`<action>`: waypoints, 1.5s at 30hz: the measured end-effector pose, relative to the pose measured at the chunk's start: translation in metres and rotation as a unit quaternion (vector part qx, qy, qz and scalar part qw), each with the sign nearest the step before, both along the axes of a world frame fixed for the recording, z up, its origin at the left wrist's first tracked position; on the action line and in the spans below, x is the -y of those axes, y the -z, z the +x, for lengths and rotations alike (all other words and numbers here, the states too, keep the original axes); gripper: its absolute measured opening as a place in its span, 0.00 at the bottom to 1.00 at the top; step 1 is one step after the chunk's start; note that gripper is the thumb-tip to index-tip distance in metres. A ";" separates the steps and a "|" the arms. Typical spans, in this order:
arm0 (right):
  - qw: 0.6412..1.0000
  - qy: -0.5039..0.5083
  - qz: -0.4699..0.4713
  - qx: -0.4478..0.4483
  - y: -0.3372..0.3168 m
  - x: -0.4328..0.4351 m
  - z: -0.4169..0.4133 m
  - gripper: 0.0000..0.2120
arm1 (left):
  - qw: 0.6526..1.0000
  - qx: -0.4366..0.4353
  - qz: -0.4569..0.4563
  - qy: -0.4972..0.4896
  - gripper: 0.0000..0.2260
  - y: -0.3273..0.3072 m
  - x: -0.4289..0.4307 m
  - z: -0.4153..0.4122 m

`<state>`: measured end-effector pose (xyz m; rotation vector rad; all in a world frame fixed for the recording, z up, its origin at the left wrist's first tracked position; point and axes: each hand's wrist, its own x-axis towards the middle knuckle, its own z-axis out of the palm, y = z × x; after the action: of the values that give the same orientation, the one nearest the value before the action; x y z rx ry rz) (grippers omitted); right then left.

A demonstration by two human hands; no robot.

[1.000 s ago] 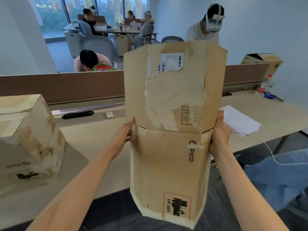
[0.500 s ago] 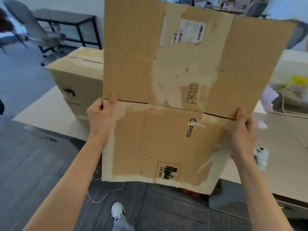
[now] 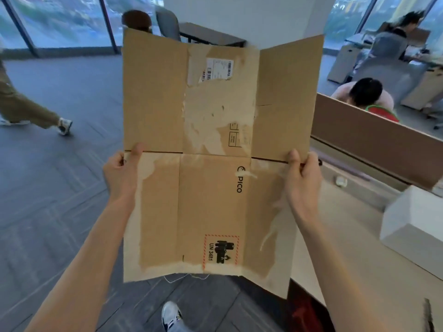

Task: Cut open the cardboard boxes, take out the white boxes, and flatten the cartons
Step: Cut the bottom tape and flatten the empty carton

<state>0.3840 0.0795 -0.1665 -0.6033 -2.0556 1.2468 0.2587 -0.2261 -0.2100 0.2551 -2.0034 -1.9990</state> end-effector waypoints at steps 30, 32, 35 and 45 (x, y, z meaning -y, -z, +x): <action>0.944 -0.308 -0.111 0.043 0.069 0.288 -0.452 0.04 | 0.963 0.072 -0.057 -0.253 0.17 0.044 0.283 -0.286; 0.936 -0.320 -0.135 0.060 0.074 0.299 -0.476 0.04 | 0.960 0.083 -0.071 -0.256 0.20 0.042 0.293 -0.313; 0.923 -0.349 -0.143 0.080 0.082 0.316 -0.513 0.08 | 0.953 0.101 -0.095 -0.270 0.22 0.043 0.308 -0.353; 0.919 -0.347 -0.160 0.097 0.109 0.415 -0.671 0.11 | 0.951 0.140 -0.121 -0.247 0.21 0.077 0.391 -0.545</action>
<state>-0.2868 -0.3354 -0.2758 -0.1156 -2.3423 2.0263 -0.2866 -0.6168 -0.2870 0.9248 -2.0568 -1.4549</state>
